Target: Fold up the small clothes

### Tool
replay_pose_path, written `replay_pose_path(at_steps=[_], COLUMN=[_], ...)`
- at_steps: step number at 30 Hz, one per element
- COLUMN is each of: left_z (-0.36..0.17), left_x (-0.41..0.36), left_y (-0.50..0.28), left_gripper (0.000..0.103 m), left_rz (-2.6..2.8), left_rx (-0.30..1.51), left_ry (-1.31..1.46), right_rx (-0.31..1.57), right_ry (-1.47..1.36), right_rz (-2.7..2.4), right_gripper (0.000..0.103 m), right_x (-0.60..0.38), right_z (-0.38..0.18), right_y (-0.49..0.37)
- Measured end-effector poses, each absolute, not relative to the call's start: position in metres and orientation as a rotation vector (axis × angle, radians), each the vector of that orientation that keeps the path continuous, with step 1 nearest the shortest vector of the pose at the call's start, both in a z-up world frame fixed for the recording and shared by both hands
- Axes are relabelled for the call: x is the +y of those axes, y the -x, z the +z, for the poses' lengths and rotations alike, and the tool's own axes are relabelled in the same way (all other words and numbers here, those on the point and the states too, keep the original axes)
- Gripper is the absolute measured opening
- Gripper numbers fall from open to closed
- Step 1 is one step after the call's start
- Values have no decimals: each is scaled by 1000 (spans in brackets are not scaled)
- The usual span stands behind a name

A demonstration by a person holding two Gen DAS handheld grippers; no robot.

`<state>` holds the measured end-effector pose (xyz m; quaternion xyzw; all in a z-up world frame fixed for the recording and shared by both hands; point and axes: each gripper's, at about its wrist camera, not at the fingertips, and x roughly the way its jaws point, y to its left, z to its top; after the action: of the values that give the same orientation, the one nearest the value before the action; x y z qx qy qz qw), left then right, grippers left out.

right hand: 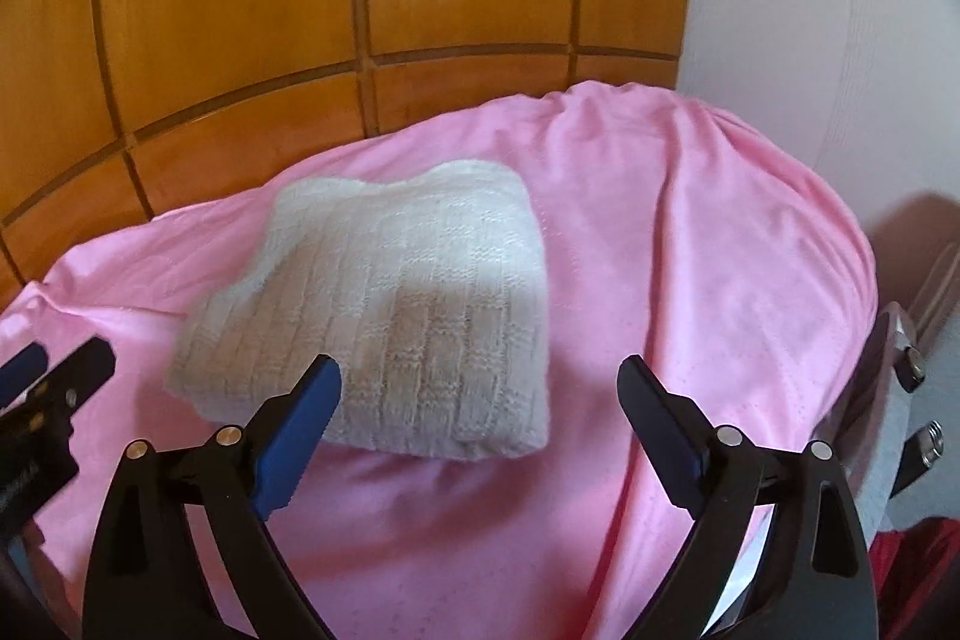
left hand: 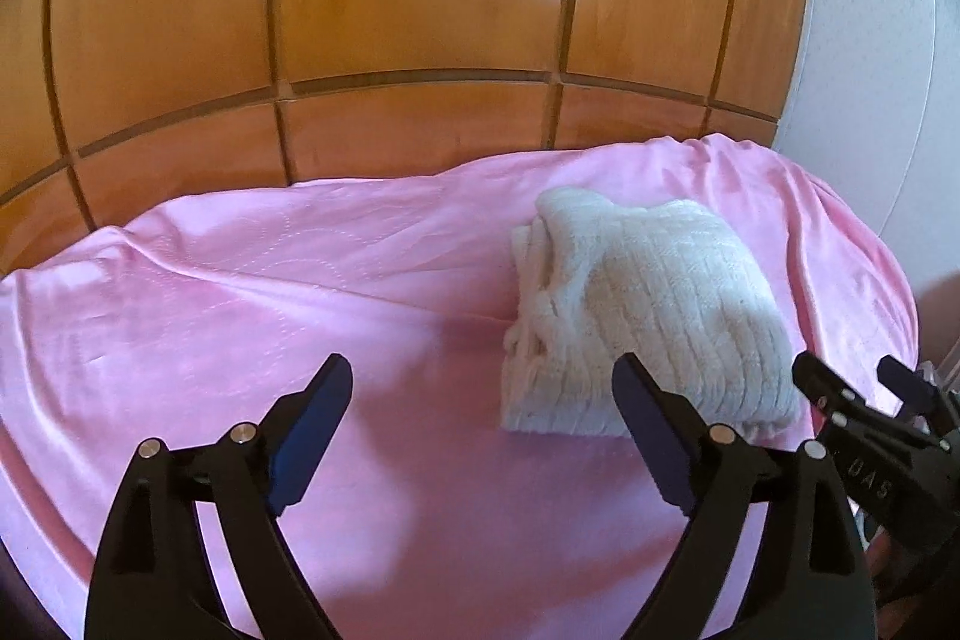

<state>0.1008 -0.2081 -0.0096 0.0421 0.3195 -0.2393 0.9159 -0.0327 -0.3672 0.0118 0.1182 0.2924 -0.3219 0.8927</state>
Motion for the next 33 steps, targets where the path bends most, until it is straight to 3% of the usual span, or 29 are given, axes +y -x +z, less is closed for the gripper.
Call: replay_pose_path(at_steps=[12, 33], left_z=[-14, -4], left_x=[-197, -196], left_y=[-88, -80], left_gripper=[100, 100], left_rz=[-435, -455], left_rx=[641, 609], left_ry=[-118, -120], right_rx=[608, 593], right_ry=[-221, -207], right_rz=[-665, -662], right_gripper=[94, 94], right_x=[-352, -347], right_z=[8, 8], right_y=[35, 34])
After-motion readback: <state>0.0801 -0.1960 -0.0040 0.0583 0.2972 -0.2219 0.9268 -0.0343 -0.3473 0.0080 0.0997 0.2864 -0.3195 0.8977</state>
